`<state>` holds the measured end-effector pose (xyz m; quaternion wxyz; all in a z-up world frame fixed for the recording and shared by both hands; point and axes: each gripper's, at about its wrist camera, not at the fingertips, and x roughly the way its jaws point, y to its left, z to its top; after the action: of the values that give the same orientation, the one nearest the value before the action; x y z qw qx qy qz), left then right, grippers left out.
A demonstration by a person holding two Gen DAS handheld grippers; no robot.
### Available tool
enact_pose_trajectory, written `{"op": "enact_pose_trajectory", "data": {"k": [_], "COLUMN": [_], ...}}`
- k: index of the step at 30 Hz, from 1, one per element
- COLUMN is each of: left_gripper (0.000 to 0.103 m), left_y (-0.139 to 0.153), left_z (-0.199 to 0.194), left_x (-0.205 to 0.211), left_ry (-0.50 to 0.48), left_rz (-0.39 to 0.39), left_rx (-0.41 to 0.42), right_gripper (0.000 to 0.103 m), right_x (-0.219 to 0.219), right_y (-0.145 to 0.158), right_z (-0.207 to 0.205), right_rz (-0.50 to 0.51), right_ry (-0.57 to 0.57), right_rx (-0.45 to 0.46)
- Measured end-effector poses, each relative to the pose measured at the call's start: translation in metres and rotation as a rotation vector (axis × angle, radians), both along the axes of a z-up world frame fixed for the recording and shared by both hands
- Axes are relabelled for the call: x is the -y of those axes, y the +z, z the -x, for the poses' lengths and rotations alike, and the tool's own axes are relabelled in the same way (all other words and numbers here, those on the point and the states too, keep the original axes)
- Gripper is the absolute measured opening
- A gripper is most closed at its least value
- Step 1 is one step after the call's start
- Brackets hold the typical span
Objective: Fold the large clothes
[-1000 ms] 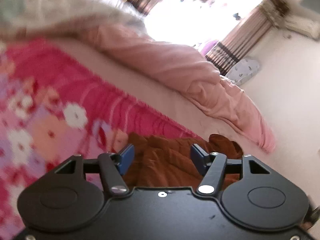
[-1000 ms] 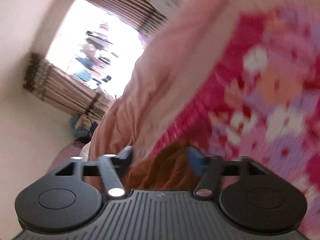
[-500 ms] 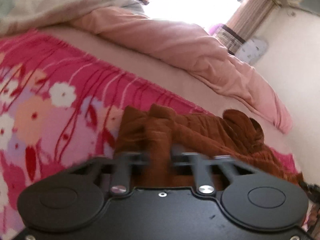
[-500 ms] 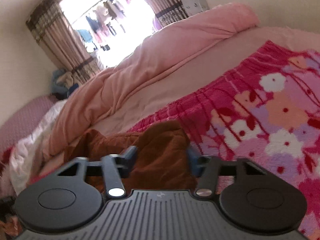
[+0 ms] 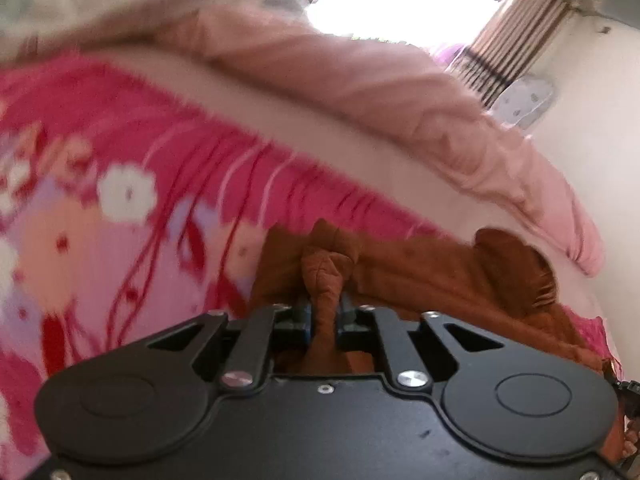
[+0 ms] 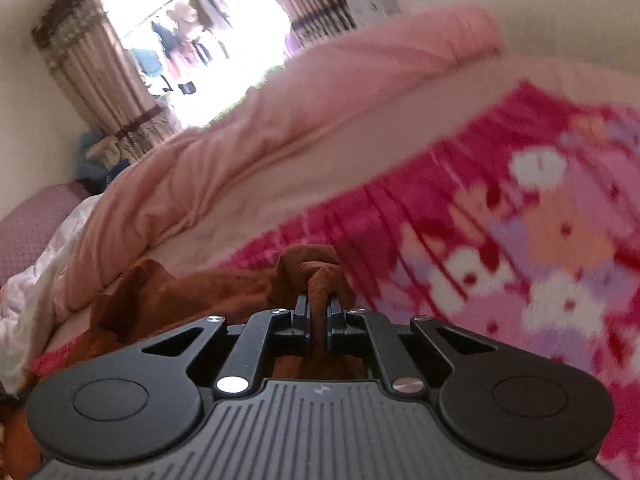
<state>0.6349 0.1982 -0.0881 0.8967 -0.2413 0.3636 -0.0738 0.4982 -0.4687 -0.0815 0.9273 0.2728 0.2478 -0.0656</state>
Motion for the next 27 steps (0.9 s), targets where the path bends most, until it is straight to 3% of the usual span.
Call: {"op": "enact_pose_trajectory", "data": {"k": [3,4,5,6,7,8,11,14,16,20,24,27], "left_gripper": [0.023,0.029,0.044,0.054,0.056,0.056,0.058,0.062,0.066,0.066,0.066,0.066], "left_y": [-0.006,-0.002,0.003,0.011,0.020,0.030,0.063,0.087,0.091,0.070,0.038,0.025], "left_z": [0.000,0.001,0.003,0.007,0.013,0.019,0.047,0.079,0.098,0.116,0.108,0.099], "left_x": [-0.008,-0.009,-0.009,-0.010,-0.010,-0.010,0.007,0.042,0.070,0.131,0.161,0.155], "left_ry": [0.013,0.024,0.034,0.050,0.073,0.074,0.016,-0.055,-0.145,-0.294,-0.332,-0.293], "left_rz": [0.048,0.038,0.017,-0.012,-0.037,-0.048,-0.080,-0.116,-0.069,-0.030,-0.047,-0.091], "left_rx": [0.000,0.005,0.011,0.025,0.046,0.067,0.165,0.247,0.289,0.277,0.192,0.183], "right_gripper": [0.009,0.012,0.018,0.025,0.041,0.050,0.050,0.050,0.050,0.030,0.029,0.029], "right_x": [0.004,0.004,0.004,0.003,0.002,0.000,-0.016,-0.055,-0.090,-0.161,-0.209,-0.216], "right_y": [-0.010,-0.011,-0.010,-0.008,-0.003,0.002,0.028,0.054,0.064,0.058,0.030,0.017], "right_z": [0.000,0.001,0.001,0.003,0.008,0.013,0.033,0.055,0.066,0.073,0.063,0.059], "right_rz": [-0.039,-0.040,-0.037,-0.030,-0.018,0.003,0.088,0.153,0.161,0.127,0.127,0.161], "right_ry": [-0.003,0.000,0.004,-0.003,-0.026,-0.042,-0.062,0.031,0.130,0.353,0.473,0.458], "right_rx": [0.006,0.004,0.001,0.003,0.010,0.025,0.094,0.179,0.219,0.230,0.164,0.133]}}
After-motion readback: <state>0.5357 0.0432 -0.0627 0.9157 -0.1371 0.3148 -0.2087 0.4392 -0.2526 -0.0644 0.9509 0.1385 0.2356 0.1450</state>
